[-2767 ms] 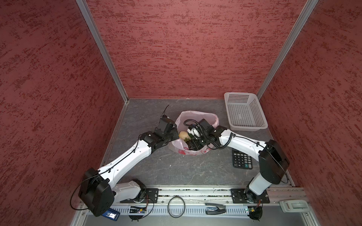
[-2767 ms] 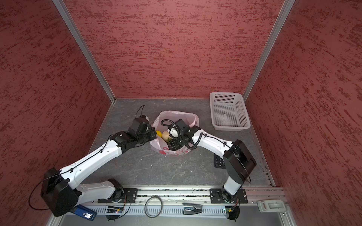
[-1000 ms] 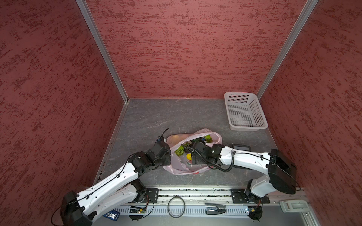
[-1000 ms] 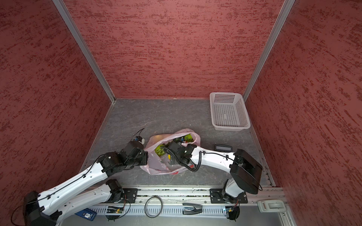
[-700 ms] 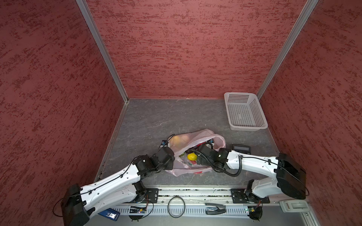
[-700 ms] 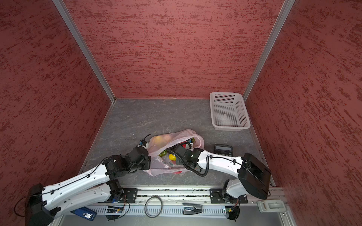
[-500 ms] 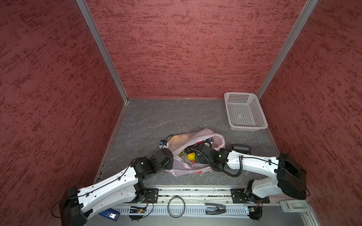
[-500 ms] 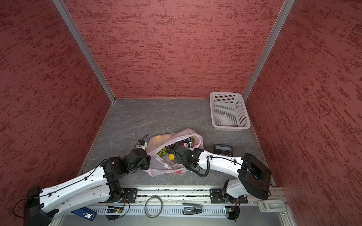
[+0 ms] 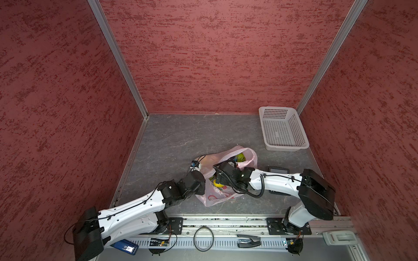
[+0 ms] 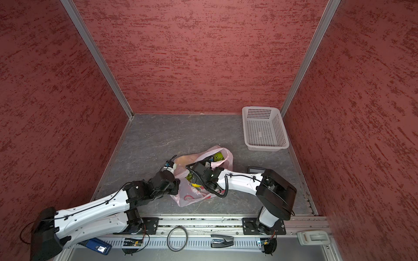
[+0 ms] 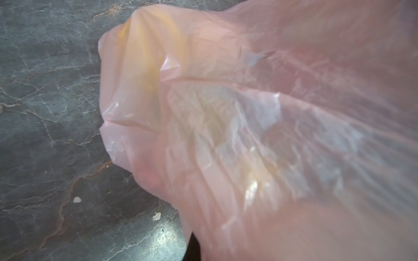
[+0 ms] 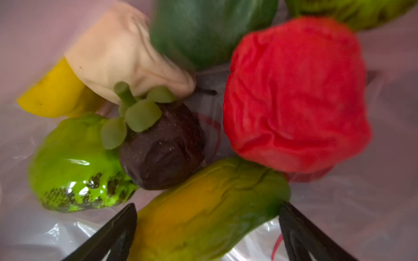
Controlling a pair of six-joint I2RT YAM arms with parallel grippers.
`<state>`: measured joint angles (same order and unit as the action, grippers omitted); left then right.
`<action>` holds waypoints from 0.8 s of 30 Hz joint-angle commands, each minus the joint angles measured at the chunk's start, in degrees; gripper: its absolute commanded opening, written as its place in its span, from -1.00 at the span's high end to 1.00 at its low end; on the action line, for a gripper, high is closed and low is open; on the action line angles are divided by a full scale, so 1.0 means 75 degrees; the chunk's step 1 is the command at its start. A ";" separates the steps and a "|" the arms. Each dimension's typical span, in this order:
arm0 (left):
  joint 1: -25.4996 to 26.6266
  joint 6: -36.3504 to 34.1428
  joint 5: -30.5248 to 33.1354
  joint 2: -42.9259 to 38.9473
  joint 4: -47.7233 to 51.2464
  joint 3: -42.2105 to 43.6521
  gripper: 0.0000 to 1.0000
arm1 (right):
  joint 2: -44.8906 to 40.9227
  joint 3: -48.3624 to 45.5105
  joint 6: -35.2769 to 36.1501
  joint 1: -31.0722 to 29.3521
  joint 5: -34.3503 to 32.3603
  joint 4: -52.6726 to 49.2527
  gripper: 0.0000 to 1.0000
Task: Untie the knot of the plastic bag and take out the fruit
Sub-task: 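Lower the right gripper deeper into the bag toward the yellow-green cucumber, then close the right gripper on the yellow-green cucumber while the left holds the bag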
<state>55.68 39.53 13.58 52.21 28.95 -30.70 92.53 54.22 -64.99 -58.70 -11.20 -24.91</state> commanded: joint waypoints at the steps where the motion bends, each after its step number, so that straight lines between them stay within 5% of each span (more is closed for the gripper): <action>1: 0.0051 -0.0068 0.0017 0.0003 -0.0249 0.0033 1.00 | 0.0102 -0.0059 -0.1176 0.0164 0.0563 -0.0079 -0.97; 12: 0.0080 0.0099 0.0087 0.0080 -0.0052 -0.0205 1.00 | -0.0246 0.0217 -0.1513 0.0385 0.0943 -0.1037 -0.97; 24: 0.0292 0.0259 0.0269 0.0074 -0.0015 -0.0217 1.00 | 0.0123 -0.0056 -0.2089 0.0405 0.1558 -0.0297 -0.97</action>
<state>57.32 40.69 14.52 52.88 28.64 -30.87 91.92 54.26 -75.61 -55.77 0.01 -28.69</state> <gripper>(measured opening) 0.045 0.984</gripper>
